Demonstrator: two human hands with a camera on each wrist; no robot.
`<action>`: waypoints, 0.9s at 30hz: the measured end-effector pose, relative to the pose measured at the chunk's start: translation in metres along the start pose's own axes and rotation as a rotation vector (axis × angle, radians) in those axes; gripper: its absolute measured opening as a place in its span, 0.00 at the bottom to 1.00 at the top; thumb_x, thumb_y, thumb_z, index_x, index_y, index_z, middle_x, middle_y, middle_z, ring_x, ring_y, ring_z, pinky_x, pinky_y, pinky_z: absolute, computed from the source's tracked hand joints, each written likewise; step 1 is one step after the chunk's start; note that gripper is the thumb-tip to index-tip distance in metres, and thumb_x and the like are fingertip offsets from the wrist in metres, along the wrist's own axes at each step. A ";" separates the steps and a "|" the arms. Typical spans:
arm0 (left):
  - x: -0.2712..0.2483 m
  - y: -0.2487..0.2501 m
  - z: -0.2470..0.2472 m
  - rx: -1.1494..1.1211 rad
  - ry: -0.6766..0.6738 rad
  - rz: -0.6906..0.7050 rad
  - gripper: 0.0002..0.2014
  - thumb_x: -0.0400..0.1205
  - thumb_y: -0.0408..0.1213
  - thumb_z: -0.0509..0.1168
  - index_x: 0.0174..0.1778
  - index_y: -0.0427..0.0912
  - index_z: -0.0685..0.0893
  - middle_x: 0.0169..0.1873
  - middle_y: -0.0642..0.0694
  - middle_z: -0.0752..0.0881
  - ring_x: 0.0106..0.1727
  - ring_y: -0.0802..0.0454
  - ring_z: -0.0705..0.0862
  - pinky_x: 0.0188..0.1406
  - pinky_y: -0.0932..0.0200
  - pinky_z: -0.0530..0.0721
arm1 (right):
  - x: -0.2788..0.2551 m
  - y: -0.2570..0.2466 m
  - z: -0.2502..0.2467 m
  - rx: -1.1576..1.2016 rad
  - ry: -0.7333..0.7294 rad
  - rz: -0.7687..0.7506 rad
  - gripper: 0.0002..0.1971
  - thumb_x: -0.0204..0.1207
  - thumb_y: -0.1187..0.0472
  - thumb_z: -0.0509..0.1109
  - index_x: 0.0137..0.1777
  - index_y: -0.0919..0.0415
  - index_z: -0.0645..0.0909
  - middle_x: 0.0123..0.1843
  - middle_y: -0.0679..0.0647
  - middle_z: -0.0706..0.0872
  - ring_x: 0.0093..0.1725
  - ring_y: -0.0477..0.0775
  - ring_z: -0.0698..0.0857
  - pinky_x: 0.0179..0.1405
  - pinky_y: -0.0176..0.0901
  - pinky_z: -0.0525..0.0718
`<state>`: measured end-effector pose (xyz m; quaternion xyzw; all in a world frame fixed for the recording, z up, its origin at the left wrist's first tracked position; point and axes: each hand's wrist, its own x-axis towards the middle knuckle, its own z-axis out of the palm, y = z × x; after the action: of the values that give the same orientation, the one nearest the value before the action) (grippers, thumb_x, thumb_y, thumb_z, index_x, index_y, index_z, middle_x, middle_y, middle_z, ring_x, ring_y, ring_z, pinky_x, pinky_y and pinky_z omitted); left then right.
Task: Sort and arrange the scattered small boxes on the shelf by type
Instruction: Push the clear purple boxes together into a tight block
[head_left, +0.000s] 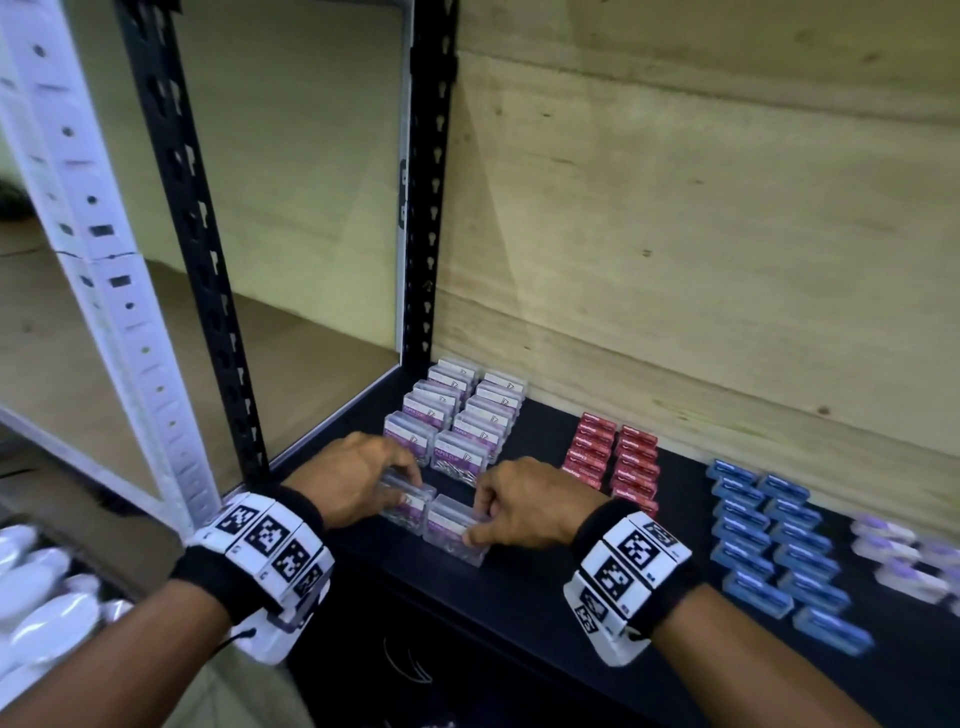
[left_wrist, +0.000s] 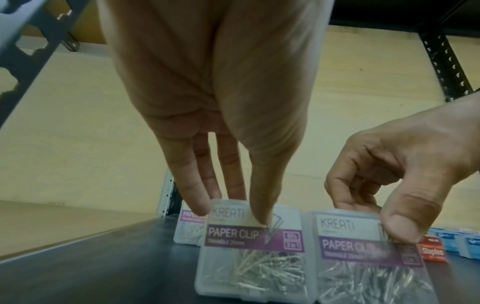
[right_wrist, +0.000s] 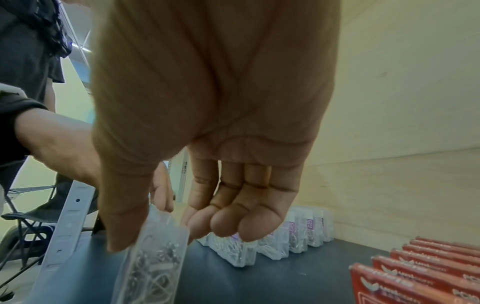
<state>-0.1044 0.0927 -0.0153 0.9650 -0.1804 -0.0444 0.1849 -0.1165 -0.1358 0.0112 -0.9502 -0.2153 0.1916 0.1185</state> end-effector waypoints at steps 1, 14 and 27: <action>0.000 0.001 0.000 0.008 0.002 0.008 0.07 0.77 0.45 0.74 0.47 0.62 0.86 0.46 0.62 0.84 0.42 0.67 0.79 0.43 0.68 0.74 | 0.000 0.000 0.000 0.005 0.002 0.001 0.15 0.75 0.43 0.76 0.51 0.54 0.85 0.47 0.47 0.88 0.46 0.47 0.86 0.49 0.46 0.87; 0.031 -0.005 -0.038 0.041 0.023 -0.013 0.12 0.79 0.60 0.65 0.56 0.64 0.84 0.54 0.62 0.81 0.53 0.63 0.80 0.57 0.56 0.82 | 0.035 0.011 -0.035 -0.045 0.200 -0.027 0.16 0.78 0.41 0.71 0.58 0.50 0.82 0.54 0.47 0.86 0.52 0.49 0.84 0.55 0.51 0.85; 0.082 -0.008 -0.037 0.159 -0.082 -0.070 0.06 0.81 0.44 0.70 0.51 0.52 0.90 0.51 0.55 0.89 0.49 0.57 0.85 0.48 0.64 0.80 | 0.076 0.012 -0.035 -0.119 0.164 0.006 0.11 0.78 0.57 0.75 0.59 0.51 0.84 0.59 0.52 0.86 0.56 0.54 0.85 0.51 0.44 0.81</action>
<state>-0.0197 0.0827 0.0146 0.9797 -0.1572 -0.0759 0.0985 -0.0344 -0.1164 0.0154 -0.9687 -0.2128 0.1005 0.0785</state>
